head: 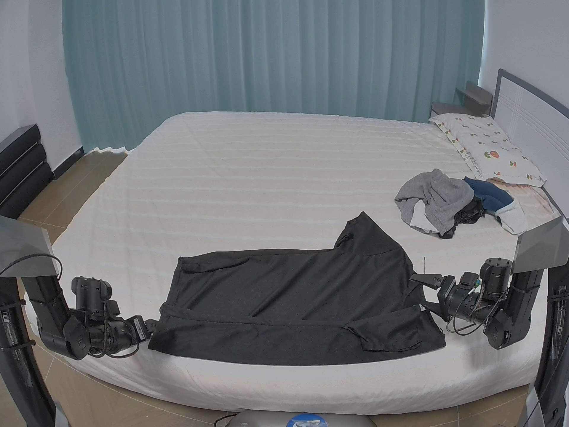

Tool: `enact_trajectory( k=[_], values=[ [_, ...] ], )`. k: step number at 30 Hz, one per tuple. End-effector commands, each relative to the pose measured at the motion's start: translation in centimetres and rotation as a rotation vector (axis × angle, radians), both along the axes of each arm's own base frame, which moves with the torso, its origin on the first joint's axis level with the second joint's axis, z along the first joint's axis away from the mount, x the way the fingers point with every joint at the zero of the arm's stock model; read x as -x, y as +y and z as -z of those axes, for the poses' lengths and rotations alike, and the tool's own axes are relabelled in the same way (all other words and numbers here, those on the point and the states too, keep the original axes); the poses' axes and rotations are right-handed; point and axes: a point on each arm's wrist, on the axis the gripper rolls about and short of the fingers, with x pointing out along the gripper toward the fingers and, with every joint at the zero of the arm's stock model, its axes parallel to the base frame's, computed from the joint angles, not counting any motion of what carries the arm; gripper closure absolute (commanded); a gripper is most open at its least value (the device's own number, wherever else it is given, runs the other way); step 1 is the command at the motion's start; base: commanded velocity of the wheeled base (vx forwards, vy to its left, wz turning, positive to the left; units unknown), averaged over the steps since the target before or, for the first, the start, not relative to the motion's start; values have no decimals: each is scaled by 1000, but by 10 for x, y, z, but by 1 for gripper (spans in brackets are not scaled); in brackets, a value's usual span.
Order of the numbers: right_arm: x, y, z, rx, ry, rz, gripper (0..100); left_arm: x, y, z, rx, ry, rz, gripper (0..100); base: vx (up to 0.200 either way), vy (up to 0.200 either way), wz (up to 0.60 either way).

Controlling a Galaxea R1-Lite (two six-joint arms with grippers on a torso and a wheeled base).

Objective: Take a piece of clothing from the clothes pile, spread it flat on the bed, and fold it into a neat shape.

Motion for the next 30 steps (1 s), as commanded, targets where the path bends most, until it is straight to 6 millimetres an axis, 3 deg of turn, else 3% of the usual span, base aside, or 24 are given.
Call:
enact_trajectory(
  k=[1, 11, 17, 30],
  values=[
    [0, 0, 0, 1, -1, -1, 0, -28, -1, -15, 99, -91, -89, 0, 0, 0, 0],
    [0, 0, 0, 0, -3, -2, 0, -60, -15, -12, 124, -147, -57, 0, 0, 0, 0],
    [0, 0, 0, 0, -1, -2, 0, -59, -34, 2, 118, -93, 1, 0, 0, 0, 0],
    [0, 0, 0, 10, -6, -7, 0, -61, -31, 7, 95, -88, -1, 0, 0, 0, 0]
  ],
)
